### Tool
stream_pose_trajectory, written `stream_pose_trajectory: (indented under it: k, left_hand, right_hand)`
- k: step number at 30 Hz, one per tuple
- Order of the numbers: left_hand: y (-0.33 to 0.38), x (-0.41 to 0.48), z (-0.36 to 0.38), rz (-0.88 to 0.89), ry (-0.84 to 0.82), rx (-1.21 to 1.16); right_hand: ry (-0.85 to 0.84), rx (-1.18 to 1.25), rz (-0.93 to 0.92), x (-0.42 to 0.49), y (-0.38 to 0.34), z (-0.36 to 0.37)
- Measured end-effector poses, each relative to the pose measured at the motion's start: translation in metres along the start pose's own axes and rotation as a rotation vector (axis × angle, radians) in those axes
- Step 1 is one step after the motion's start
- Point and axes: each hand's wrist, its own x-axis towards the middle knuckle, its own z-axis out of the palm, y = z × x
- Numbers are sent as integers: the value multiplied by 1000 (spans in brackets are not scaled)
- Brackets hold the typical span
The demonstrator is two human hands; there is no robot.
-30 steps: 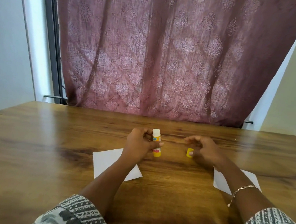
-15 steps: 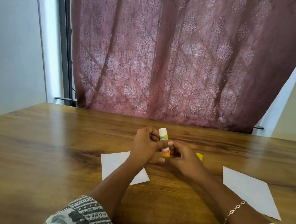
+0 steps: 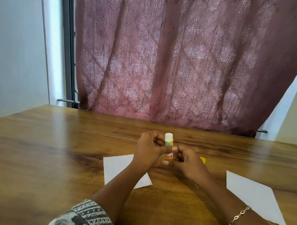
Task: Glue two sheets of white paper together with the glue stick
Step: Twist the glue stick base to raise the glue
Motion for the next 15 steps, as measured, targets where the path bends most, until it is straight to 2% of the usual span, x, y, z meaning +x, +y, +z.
stream_pose_trajectory:
  k: [4, 7, 15]
  left_hand:
    - [3, 0, -3, -8, -101, -50]
    - [2, -1, -3, -26, -95, -68]
    - [6, -2, -2, -23, -61, -77]
  right_hand:
    - [-113, 180, 34, -3, -4, -8]
    - [-199, 263, 52, -6, -6, -14]
    - [13, 237, 4, -3, -3, 3]
